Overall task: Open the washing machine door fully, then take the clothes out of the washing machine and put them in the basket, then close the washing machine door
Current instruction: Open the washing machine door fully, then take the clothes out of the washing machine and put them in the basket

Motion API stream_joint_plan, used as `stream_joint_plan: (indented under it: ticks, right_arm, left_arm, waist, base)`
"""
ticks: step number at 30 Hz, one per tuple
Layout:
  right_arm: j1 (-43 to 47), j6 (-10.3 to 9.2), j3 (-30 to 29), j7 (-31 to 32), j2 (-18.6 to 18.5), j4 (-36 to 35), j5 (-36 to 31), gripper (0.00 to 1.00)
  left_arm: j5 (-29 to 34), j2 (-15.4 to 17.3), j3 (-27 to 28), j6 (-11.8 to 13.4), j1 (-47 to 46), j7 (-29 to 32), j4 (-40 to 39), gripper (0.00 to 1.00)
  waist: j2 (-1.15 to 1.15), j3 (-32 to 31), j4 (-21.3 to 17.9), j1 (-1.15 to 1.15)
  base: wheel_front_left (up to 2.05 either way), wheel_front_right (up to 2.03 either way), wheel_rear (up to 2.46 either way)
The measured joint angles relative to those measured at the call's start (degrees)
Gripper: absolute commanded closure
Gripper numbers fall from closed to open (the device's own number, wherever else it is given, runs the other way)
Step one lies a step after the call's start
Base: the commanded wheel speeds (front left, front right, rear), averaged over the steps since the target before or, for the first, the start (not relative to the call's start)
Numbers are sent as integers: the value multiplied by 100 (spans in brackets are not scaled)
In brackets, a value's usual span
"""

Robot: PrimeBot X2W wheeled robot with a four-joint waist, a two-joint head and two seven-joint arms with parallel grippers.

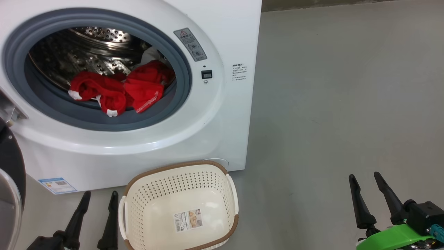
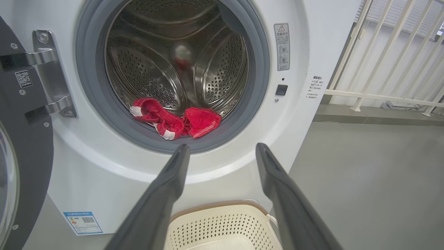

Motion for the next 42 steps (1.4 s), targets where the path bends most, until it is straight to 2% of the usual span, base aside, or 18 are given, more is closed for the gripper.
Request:
stream_joint_plan:
  ticks: [42]
  right_arm:
    - [-1, 0, 18, -1, 55, -12, -9, 0]
  left_arm:
    - [-54, 8, -42, 0, -14, 0, -22, 0]
  waist:
    - [0, 45, 102, 0]
  base:
    - [0, 0, 0]
